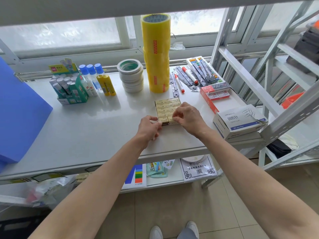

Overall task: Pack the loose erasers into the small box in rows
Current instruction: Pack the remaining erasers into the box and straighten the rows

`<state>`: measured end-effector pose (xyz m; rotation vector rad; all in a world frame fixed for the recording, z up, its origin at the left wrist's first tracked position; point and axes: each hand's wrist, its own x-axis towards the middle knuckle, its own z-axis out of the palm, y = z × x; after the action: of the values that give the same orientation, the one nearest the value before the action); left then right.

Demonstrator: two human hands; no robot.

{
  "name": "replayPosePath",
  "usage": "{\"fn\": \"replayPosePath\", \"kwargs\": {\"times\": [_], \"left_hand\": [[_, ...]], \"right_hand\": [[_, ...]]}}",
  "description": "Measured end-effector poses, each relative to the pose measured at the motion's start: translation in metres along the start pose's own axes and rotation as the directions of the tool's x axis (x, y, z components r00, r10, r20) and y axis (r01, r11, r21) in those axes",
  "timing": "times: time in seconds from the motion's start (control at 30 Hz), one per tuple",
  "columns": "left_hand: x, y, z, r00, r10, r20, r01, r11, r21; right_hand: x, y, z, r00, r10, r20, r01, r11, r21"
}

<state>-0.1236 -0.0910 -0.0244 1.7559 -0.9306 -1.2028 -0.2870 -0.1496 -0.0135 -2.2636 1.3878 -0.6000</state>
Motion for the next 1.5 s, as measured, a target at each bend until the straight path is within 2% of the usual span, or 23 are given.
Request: {"fn": "replayPosePath", "kwargs": {"times": [0.23, 0.3, 0.4, 0.47, 0.53, 0.6, 0.63, 0.7, 0.87, 1.07, 1.17, 1.3, 1.37, 1.5], "left_hand": [[-0.004, 0.004, -0.005, 0.999, -0.02, 0.049, 0.02, 1.0, -0.002], [-0.003, 0.004, -0.01, 0.994, -0.069, 0.088, 0.075, 0.995, -0.071], [-0.005, 0.005, -0.019, 0.983, -0.146, 0.115, 0.173, 0.947, -0.273], [-0.008, 0.006, -0.025, 0.974, -0.177, 0.139, 0.224, 0.831, -0.509], [-0.011, 0.006, -0.031, 0.96, -0.199, 0.196, 0.278, 0.601, -0.749], [-0.012, 0.008, -0.035, 0.953, -0.179, 0.244, 0.297, 0.399, -0.867], [-0.013, 0.008, -0.036, 0.955, -0.159, 0.252, 0.292, 0.342, -0.893], [-0.016, 0.01, -0.037, 0.961, -0.119, 0.251, 0.276, 0.308, -0.911], [-0.022, 0.015, -0.036, 0.963, -0.035, 0.268, 0.259, 0.402, -0.878], [-0.021, 0.011, -0.037, 0.948, 0.028, 0.318, 0.272, 0.451, -0.85], [-0.024, 0.012, -0.035, 0.956, 0.027, 0.293, 0.224, 0.58, -0.783], [-0.03, 0.007, -0.031, 0.963, 0.06, 0.262, 0.112, 0.797, -0.594], [-0.031, 0.003, -0.026, 0.961, 0.054, 0.27, 0.101, 0.843, -0.528], [-0.029, 0.006, -0.019, 0.986, 0.045, 0.16, 0.041, 0.869, -0.494]], "right_hand": [[-0.006, -0.004, 0.001, 0.996, 0.053, -0.078, -0.049, 0.998, 0.05], [-0.008, -0.002, -0.001, 0.994, 0.067, -0.083, -0.061, 0.995, 0.077], [-0.01, -0.003, 0.0, 0.99, 0.079, -0.119, -0.059, 0.985, 0.161], [-0.014, -0.008, 0.002, 0.977, 0.078, -0.198, -0.033, 0.974, 0.224], [-0.02, -0.02, 0.005, 0.968, 0.055, -0.244, 0.014, 0.962, 0.271], [-0.024, -0.034, 0.009, 0.974, 0.006, -0.225, 0.07, 0.942, 0.328], [-0.026, -0.042, 0.011, 0.98, -0.024, -0.196, 0.092, 0.934, 0.345], [-0.029, -0.054, 0.016, 0.988, -0.08, -0.131, 0.121, 0.93, 0.348], [-0.034, -0.064, 0.028, 0.993, -0.116, -0.012, 0.112, 0.927, 0.357], [-0.036, -0.065, 0.03, 0.991, -0.125, -0.044, 0.132, 0.914, 0.384], [-0.037, -0.063, 0.029, 0.992, -0.076, -0.104, 0.113, 0.898, 0.425], [-0.037, -0.059, 0.027, 0.985, 0.06, -0.159, 0.023, 0.879, 0.477], [-0.037, -0.057, 0.028, 0.981, 0.084, -0.174, 0.007, 0.884, 0.467], [-0.038, -0.05, 0.026, 0.983, 0.048, -0.179, 0.031, 0.91, 0.412]]}}
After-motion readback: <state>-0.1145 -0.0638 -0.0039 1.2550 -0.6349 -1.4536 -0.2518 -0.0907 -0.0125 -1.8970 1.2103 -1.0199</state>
